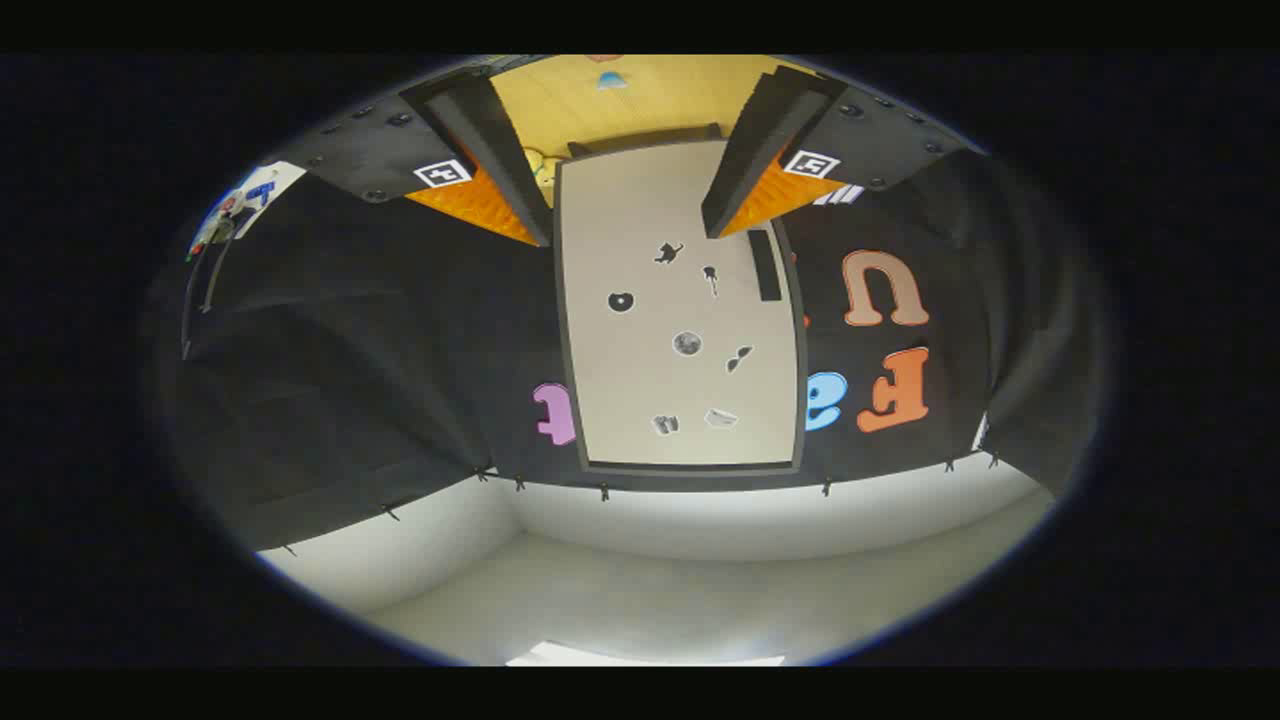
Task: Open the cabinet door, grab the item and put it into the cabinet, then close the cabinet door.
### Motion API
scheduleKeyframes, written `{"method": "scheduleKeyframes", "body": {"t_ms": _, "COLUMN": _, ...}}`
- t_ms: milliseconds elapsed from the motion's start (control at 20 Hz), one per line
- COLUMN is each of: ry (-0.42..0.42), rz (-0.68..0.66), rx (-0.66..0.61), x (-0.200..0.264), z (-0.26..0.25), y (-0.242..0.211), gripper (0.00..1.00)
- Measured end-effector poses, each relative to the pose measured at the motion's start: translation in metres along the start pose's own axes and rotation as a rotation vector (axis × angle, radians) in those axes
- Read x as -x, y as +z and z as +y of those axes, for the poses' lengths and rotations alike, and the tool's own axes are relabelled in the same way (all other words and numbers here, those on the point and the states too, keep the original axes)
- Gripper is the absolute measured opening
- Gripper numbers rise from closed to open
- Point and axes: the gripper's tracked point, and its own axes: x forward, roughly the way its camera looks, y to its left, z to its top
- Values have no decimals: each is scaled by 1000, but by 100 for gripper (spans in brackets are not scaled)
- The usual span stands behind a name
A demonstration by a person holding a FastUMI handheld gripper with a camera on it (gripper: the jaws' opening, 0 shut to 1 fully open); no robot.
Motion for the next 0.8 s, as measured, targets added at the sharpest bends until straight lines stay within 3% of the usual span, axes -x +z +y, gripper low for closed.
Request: {"method": "scheduleKeyframes", "body": {"t_ms": 800, "ry": 11, "rz": 11, "rx": 1, "x": -2, "z": 5, "y": -1, "gripper": 97}}
